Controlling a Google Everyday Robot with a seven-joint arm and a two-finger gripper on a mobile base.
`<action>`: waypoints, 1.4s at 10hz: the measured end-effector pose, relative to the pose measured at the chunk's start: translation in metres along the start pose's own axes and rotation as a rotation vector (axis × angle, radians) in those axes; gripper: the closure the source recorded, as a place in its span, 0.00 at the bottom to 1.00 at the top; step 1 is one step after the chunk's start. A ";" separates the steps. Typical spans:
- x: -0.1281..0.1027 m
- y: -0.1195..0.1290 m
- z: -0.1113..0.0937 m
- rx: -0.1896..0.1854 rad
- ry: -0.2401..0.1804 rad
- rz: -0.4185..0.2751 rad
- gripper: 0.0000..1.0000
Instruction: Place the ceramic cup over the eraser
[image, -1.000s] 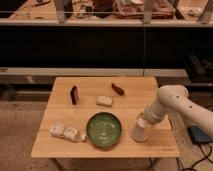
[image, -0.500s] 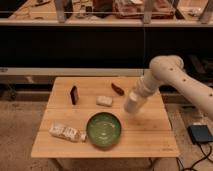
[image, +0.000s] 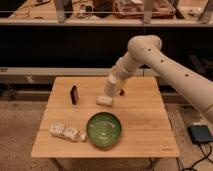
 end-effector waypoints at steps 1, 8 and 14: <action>-0.005 -0.003 0.001 0.002 -0.006 -0.001 1.00; -0.007 -0.004 0.003 0.004 -0.021 0.001 1.00; -0.111 -0.062 0.050 -0.029 -0.201 -0.209 1.00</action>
